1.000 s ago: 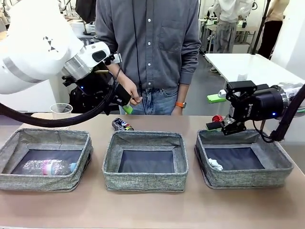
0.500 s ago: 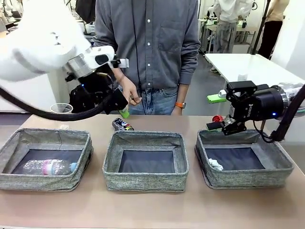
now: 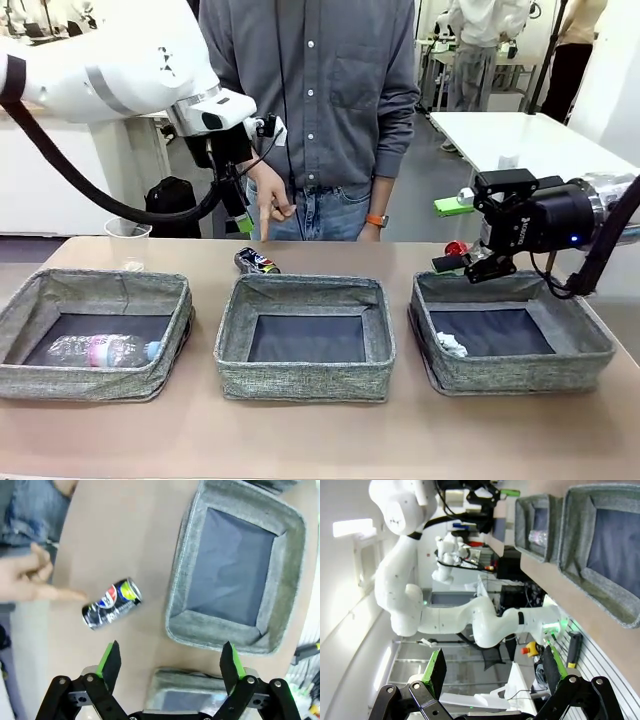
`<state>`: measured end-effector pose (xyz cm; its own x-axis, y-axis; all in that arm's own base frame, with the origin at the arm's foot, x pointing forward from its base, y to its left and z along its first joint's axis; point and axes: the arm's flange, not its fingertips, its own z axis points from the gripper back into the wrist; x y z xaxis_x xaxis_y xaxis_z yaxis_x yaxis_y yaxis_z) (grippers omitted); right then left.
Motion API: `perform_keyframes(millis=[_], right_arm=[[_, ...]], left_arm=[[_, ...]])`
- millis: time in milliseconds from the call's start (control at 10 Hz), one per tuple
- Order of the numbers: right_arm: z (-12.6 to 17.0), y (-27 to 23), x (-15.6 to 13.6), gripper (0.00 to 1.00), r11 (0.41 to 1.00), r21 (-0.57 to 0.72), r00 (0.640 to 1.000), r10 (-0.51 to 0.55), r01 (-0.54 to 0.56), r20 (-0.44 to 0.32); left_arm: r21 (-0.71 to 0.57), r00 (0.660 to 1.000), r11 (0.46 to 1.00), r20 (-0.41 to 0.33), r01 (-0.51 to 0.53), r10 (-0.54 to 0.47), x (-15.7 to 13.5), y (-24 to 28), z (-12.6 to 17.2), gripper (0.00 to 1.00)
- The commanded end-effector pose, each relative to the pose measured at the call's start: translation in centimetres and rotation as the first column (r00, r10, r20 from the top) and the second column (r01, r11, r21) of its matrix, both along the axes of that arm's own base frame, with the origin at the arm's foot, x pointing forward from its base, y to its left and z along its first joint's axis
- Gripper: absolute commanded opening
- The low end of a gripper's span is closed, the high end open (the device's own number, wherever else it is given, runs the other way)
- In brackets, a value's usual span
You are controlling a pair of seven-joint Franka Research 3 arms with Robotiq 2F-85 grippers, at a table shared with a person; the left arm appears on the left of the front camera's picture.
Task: Sort the waste into the appropriate baskets.
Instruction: Pick up the waste item pointed out by the person.
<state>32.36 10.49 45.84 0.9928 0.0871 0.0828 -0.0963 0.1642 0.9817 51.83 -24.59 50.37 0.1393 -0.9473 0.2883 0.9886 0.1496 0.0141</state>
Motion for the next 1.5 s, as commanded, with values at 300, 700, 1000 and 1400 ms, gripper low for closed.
perform_keyframes(millis=[300,700,1000,1400], right_arm=[[0.4,0.2,0.1,1.00,1.000,0.025,1.000,-0.008,0.008,-0.014],[0.4,0.2,0.1,1.00,1.000,0.025,1.000,-0.008,0.008,-0.014],[0.4,0.2,0.1,1.00,1.000,0.025,1.000,-0.008,0.008,-0.014],[0.4,0.2,0.1,1.00,1.000,0.025,1.000,-0.008,0.008,-0.014]], left_arm=[[0.000,1.000,1.000,0.000,0.000,0.000,0.0,0.0,0.0,1.00],[0.198,0.799,0.792,0.063,0.577,-0.598,3.8,-0.2,-2.4,1.00],[0.369,0.659,0.628,0.053,0.685,-0.750,3.6,1.3,-3.9,1.00],[0.353,0.663,0.622,0.005,0.699,-0.748,4.4,0.7,-4.4,1.00]])
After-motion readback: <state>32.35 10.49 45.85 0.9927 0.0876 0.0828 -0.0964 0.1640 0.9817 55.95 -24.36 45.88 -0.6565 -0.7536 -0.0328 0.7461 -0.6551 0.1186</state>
